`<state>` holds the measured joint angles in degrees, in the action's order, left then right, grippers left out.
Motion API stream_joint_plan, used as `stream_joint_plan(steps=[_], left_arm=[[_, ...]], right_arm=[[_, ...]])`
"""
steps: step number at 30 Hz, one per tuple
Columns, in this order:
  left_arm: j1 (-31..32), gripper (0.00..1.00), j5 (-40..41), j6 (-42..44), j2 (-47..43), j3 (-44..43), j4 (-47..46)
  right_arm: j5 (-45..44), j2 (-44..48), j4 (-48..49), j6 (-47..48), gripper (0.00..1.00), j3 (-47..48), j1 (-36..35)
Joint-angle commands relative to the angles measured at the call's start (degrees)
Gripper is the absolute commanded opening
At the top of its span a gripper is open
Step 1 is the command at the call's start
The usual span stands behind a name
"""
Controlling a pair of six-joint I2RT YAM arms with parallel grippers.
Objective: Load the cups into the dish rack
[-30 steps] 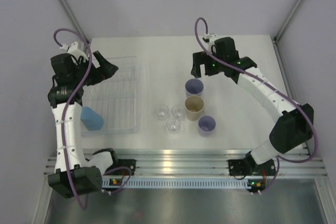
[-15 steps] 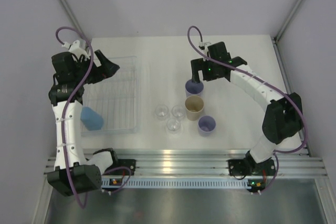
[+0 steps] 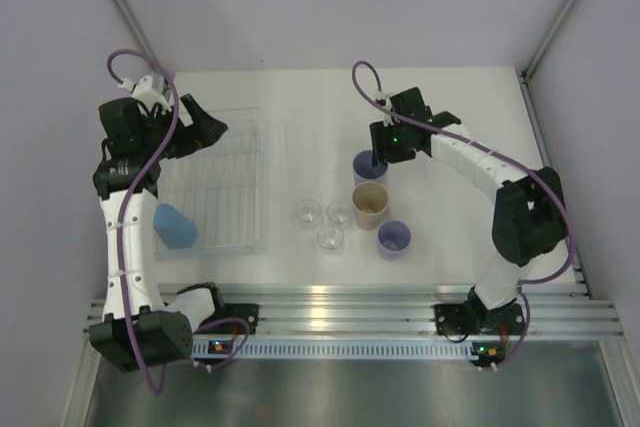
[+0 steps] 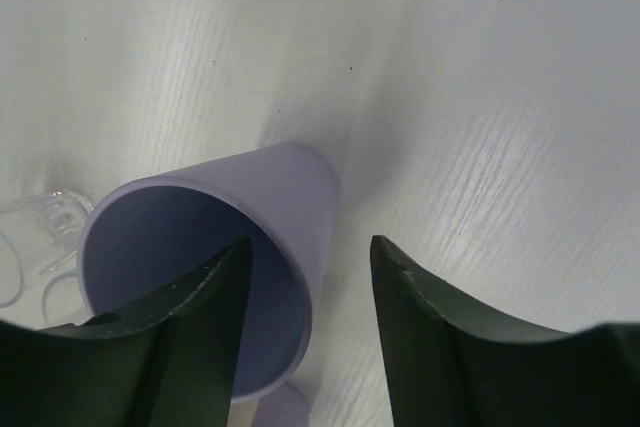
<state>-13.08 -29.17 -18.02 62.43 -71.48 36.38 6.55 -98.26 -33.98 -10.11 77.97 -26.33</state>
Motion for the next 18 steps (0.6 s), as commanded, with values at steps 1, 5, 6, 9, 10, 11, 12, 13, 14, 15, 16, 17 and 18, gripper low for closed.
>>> stream_joint_plan(steps=[1, 5, 6, 9, 10, 11, 12, 13, 14, 15, 16, 17, 18], left_arm=[[0.16, 0.95, -1.07, 0.88, 0.41, -0.94, -3.25], [0.16, 0.95, -0.89, 1.15, 0.67, -0.94, -3.16], [0.16, 0.95, -0.89, 1.23, 0.67, -0.94, -3.25], [0.16, 0.95, -0.8, 1.41, 0.67, -0.85, -3.25], [0.16, 0.95, -0.45, 1.41, 0.76, -0.85, -3.25], [0.16, 0.95, -0.28, 1.32, 0.76, -0.85, -3.25], [0.16, 0.95, -0.19, 1.23, 0.93, -0.85, -3.16], [0.16, 0.95, -0.1, 1.15, 1.11, -0.94, -3.25], [0.16, 0.95, -0.01, 0.89, 1.2, -0.94, -3.59], [0.16, 0.96, -0.1, 0.8, 1.46, -1.03, -3.68], [0.16, 0.96, -0.36, 0.62, 1.9, -1.2, -4.12], [0.16, 0.96, -0.45, 0.36, 2.16, -1.55, -4.65], [0.25, 0.96, -0.71, 0.18, 2.51, -1.9, -4.91]], right_arm=[[1.71, -0.71, 0.84, -0.79, 0.46, 0.25, 0.58], [2.16, -1.5, 0.14, -0.79, 0.29, 1.04, 0.66], [2.07, -1.58, -0.12, -0.79, 0.23, 1.21, 0.66], [1.81, -1.59, -0.56, -0.79, 0.11, 1.3, 0.66], [1.63, -1.5, -0.91, -0.79, 0.08, 1.39, 0.66], [1.37, -1.41, -0.92, -0.79, 0.02, 1.48, 0.66], [0.93, -1.41, -1.09, -0.7, 0.0, 1.57, 0.66], [0.75, -1.24, -1.35, -0.61, 0.0, 1.65, 0.66], [0.4, -1.23, -1.44, -0.44, 0.0, 1.92, 0.75], [0.22, -1.23, -1.7, -0.35, 0.0, 2.09, 0.66], [0.05, -1.32, -1.79, -0.09, 0.0, 2.18, 0.66], [-0.56, -1.32, -2.14, 0.17, 0.0, 2.62, 0.75], [-0.92, -1.32, -2.15, 0.26, 0.0, 2.71, 0.75]])
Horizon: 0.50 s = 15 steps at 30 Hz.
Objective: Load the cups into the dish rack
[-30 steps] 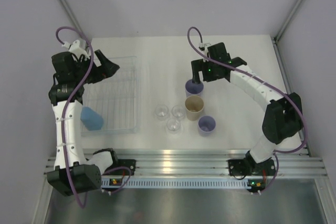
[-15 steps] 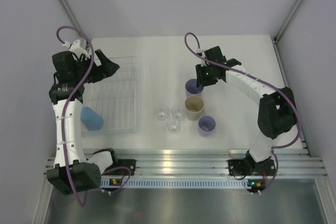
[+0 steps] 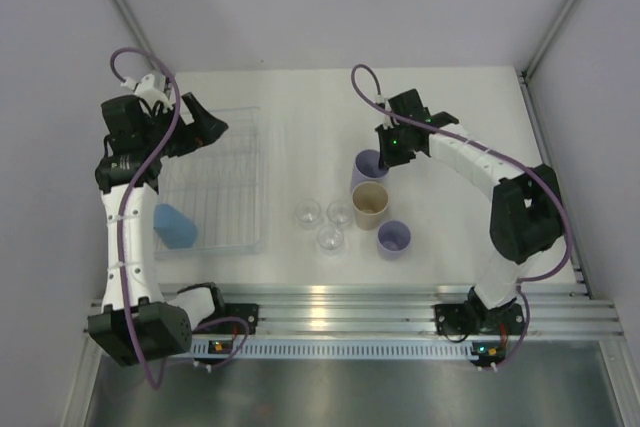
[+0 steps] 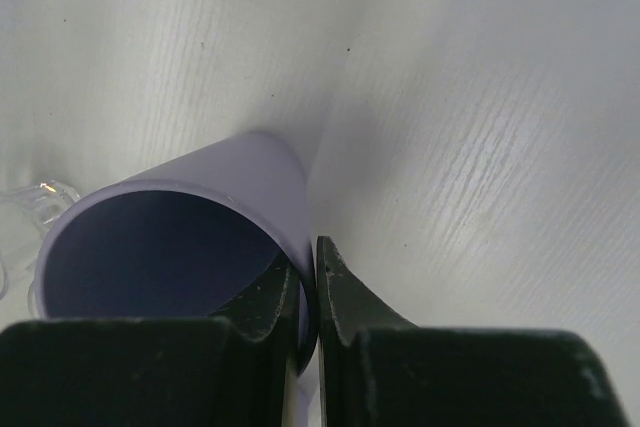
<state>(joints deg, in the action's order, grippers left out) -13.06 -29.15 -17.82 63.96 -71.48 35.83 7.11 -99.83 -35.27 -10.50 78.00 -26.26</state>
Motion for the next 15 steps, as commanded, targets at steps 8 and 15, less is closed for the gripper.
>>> stream_joint_plan(steps=[8, 15], left_arm=[[3.9, 0.95, 3.38, -0.63, 7.57, -9.72, -5.69], [20.6, 0.95, 13.84, 0.25, 16.01, -19.91, -6.3]], right_arm=[[1.92, 1.4, 0.11, 0.84, 0.0, 8.47, 4.9], [16.41, 2.1, 7.65, -6.78, 0.0, 11.65, 10.08]])
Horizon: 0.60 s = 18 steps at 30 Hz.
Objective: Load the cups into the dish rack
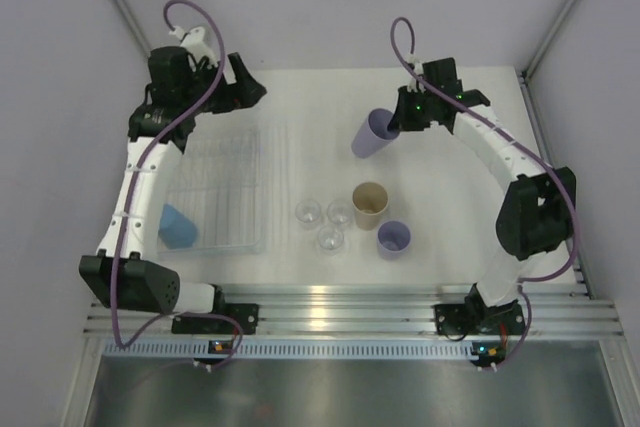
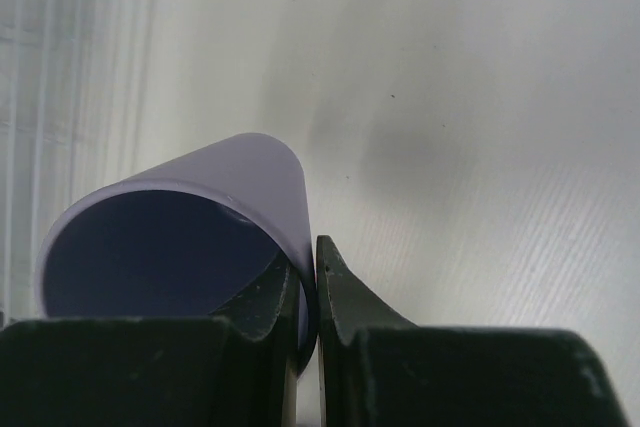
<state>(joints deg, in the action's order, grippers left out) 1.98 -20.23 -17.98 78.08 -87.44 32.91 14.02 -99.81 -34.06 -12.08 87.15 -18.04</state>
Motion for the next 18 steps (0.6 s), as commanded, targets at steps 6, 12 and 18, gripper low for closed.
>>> stream_joint_plan(steps=[6, 12, 18], left_arm=[[11.91, 0.95, -0.59, -10.65, 3.39, -0.29, -20.48], [11.82, 0.97, -9.47, -27.27, 1.55, 10.69, -46.21], [11.91, 0.98, -14.93, -40.11, 3.74, 16.33, -61.72]], right_arm=[[25.41, 3.39, 30.26, -22.07, 0.0, -4.18, 4.51], [33.42, 2.96, 58.08, -41.49, 0.0, -9.63, 4.42], [35.99, 0.24, 78.42, -59.34, 0.0, -12.09, 4.42]])
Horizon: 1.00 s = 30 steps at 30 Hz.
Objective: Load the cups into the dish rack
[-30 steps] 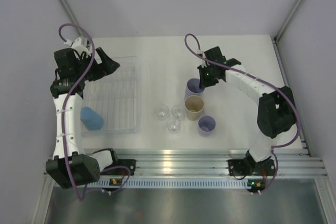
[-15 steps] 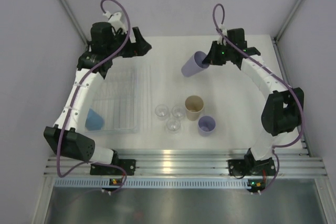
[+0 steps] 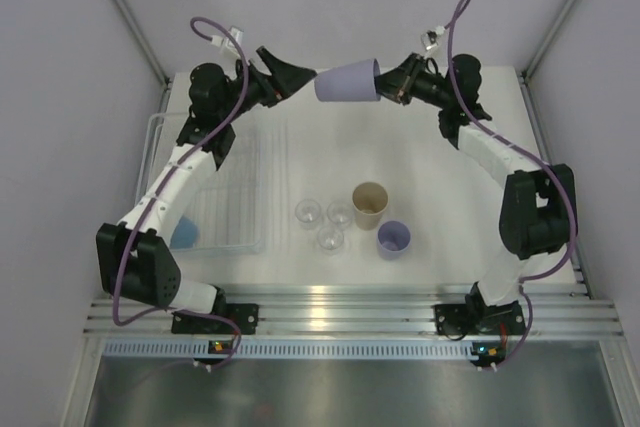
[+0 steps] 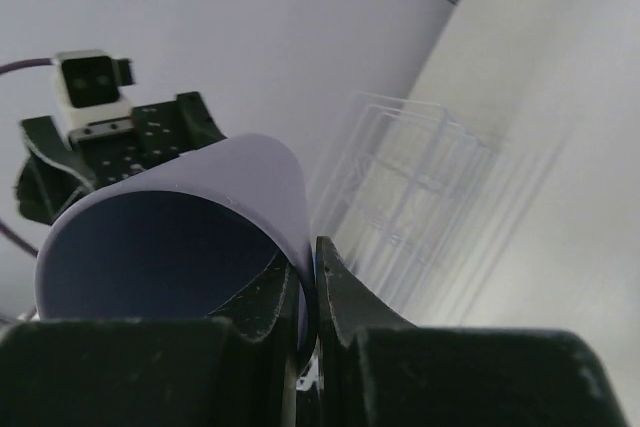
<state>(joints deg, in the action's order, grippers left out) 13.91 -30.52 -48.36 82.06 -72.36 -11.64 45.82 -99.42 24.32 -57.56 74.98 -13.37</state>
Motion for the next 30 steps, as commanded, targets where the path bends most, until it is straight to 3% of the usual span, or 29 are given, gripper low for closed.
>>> stream_joint_plan(steps=[1, 17, 30], left_arm=[[-0.03, 0.98, -4.55, -10.09, -0.06, 1.51, -17.62], [1.38, 0.99, -4.99, -10.35, 1.26, 0.2, -17.98], [5.68, 0.99, -3.41, -9.83, 3.8, -2.26, -17.98]], right_arm=[[4.36, -0.6, 24.16, -15.37, 0.0, -0.01, -0.43], [3.84, -4.64, 40.01, -28.03, 0.0, -1.15, -3.24], [3.66, -5.26, 41.34, -28.48, 0.0, -1.5, -4.83]])
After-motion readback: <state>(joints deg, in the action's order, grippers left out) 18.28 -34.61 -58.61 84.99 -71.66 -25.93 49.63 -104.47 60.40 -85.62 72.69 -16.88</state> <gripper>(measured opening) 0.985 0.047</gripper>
